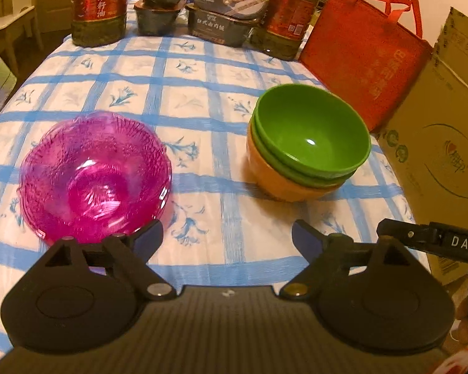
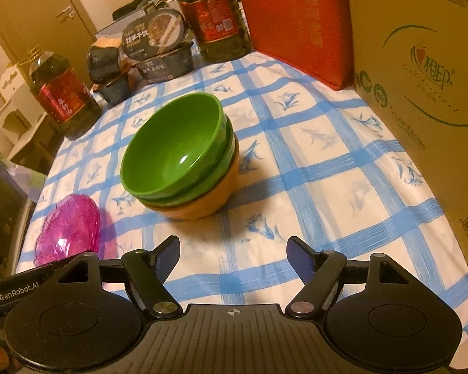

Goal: Organize plates and bowls
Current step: 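Pull both tools back from the bowl stack, then close both grippers on the rim of the three-bowl stack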

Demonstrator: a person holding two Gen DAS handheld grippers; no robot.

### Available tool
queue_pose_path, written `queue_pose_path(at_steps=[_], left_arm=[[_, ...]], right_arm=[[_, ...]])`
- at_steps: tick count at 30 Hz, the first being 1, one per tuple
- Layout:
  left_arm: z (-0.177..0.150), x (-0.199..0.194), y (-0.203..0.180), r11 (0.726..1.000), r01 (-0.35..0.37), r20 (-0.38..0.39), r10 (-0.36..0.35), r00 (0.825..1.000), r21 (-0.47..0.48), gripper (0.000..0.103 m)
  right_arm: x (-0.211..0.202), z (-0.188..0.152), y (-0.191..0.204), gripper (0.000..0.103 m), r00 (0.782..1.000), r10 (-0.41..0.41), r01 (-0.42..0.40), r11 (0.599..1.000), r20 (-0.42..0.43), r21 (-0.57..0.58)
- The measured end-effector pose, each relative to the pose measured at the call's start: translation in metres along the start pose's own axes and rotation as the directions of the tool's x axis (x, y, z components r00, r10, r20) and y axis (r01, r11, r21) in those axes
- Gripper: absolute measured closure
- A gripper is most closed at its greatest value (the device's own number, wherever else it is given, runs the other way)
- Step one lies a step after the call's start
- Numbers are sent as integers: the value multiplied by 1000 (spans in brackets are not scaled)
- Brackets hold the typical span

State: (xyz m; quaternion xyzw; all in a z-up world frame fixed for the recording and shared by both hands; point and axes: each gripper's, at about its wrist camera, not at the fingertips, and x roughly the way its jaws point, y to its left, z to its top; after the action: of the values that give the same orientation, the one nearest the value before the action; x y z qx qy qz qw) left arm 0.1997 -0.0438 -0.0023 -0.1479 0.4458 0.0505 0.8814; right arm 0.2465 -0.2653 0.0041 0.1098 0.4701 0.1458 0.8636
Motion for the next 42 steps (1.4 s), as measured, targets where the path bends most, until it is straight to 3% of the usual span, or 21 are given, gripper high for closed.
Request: queue_pose_path(at_steps=[15,29,34,38,42], left_arm=[[12,5,4,999,23,-29,-24,999,-21,15],[67,13,-2,996,85,13,-85,996,-16,15],[91,32,-4,995,100,10,-100,995,-11,15],[102,60,-5,993,118,-45,-119,992,-18,16],[108,88,-3,988,147,-102,-151,983,-41,24]], right_arm=[[7,5,3,28,1000,9,-9,1000,-23,-15],[5,47,2,28,999,46,-45,999,14,-15],[14,79,4,28,999,39,-38,999,33,-22],[38,97,0,28,999,50,-50,999,-17,-1],[65,106,-1,29,995,55,-55,998,-77,-5]])
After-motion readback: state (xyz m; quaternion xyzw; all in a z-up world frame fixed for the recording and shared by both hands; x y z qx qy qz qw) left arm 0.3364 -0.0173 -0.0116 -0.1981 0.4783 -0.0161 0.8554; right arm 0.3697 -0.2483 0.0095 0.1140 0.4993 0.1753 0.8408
